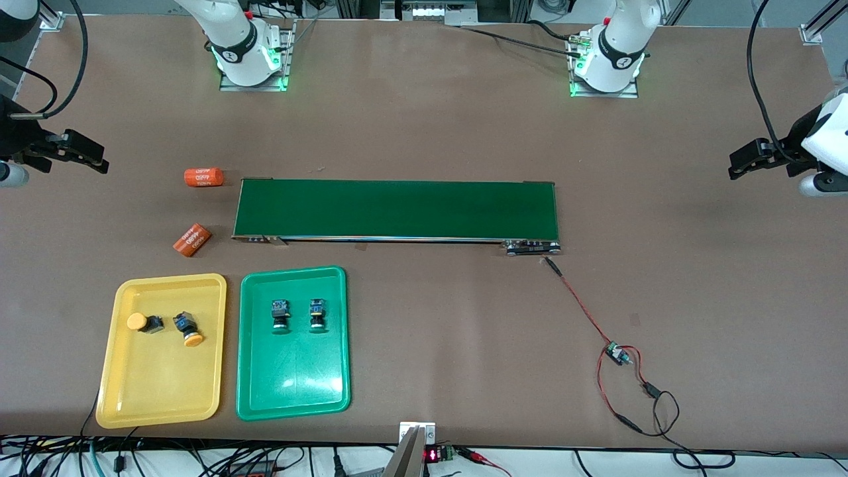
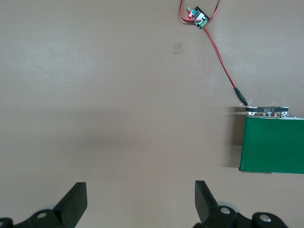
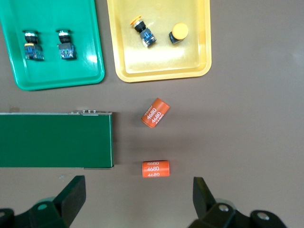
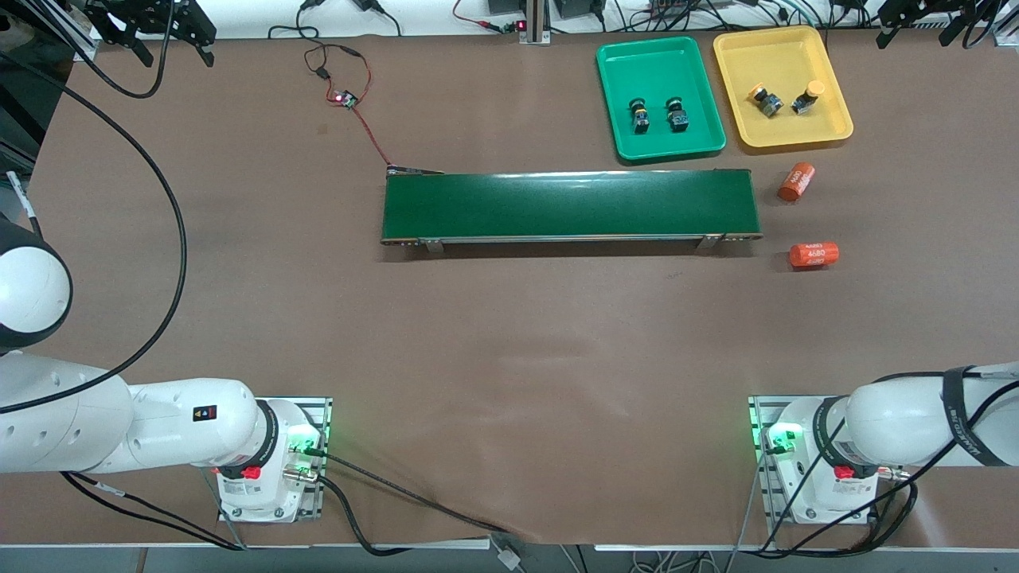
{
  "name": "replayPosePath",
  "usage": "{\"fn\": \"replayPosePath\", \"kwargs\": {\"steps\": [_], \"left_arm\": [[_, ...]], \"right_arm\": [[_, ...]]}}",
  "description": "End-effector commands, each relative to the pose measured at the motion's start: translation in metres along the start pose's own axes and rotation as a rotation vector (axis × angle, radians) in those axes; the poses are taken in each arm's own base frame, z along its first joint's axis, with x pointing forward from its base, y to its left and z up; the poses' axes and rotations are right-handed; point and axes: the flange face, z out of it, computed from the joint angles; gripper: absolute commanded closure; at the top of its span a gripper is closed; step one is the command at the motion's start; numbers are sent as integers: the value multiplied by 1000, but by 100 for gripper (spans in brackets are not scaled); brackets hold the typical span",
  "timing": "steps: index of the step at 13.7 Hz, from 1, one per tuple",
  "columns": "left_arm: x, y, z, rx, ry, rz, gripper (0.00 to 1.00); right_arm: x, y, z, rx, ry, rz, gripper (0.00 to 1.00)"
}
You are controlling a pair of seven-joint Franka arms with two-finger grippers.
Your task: Sort buttons by color to trays
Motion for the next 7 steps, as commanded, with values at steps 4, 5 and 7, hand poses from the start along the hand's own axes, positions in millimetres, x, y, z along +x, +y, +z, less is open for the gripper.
{"fn": "replayPosePath", "kwargs": {"steps": [4, 5, 7], "left_arm": [[0, -3, -6, -24, 0, 15, 0], [0, -3, -6, -23, 0, 15, 0], [0, -3, -6, -23, 0, 15, 0]], "right_arm": [[-7, -1, -14, -7, 12, 45, 0], [-7, 0, -15, -7, 13, 45, 0], [-7, 3, -16, -5, 15, 37, 0]]}}
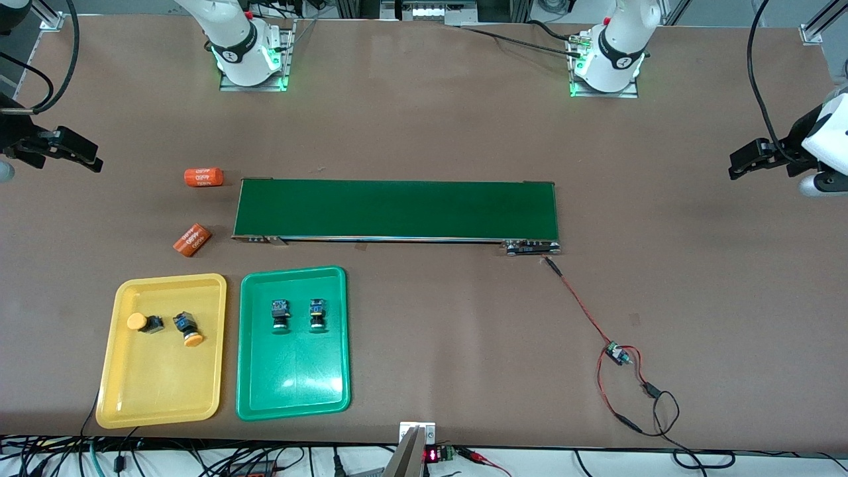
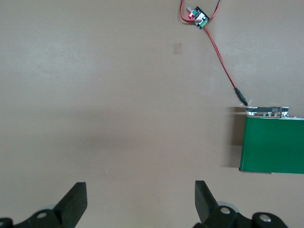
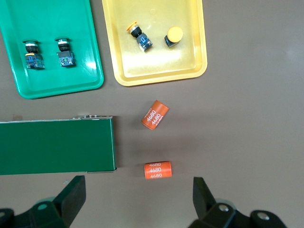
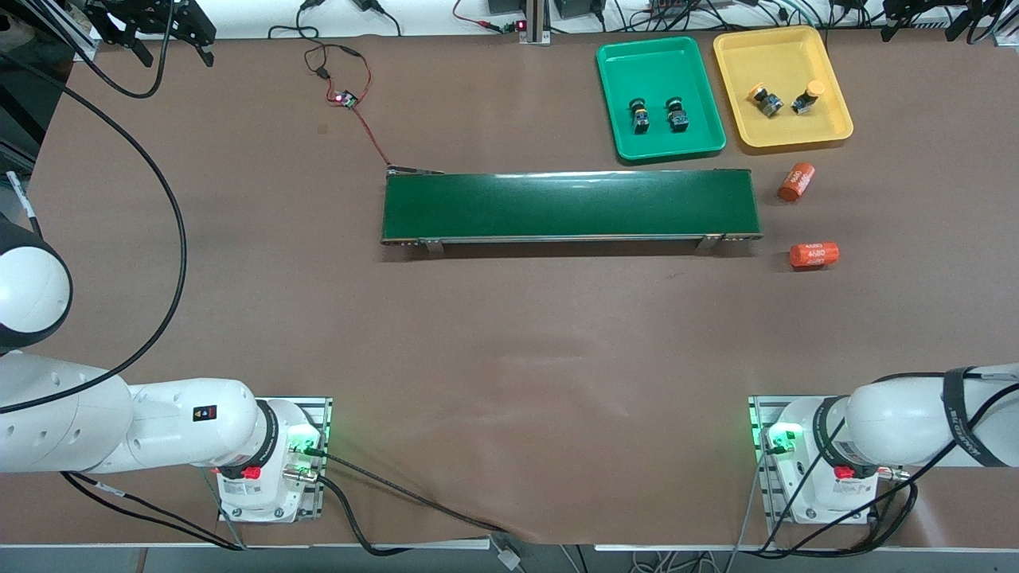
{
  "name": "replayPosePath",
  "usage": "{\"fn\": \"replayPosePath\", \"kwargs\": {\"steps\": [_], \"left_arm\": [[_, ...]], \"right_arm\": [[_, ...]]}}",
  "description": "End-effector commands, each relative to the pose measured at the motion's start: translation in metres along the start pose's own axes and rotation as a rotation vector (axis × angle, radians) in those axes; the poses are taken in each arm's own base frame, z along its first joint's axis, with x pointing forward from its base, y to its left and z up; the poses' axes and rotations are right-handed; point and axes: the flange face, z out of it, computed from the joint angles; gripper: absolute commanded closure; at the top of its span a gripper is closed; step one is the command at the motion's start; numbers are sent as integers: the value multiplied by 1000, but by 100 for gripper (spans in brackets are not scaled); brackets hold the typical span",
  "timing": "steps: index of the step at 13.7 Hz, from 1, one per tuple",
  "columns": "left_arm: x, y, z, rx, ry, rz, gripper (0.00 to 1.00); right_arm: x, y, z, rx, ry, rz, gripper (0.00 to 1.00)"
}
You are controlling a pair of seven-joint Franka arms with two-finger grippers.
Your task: Sort buttons by color to trays
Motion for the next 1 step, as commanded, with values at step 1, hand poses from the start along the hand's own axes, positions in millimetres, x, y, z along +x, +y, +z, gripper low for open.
{"fn": "replayPosePath", "kwargs": {"steps": [1], "left_arm": [[0, -3, -6, -23, 0, 16, 0]], "right_arm": [[-5, 1, -8, -6, 2, 2, 0]]}}
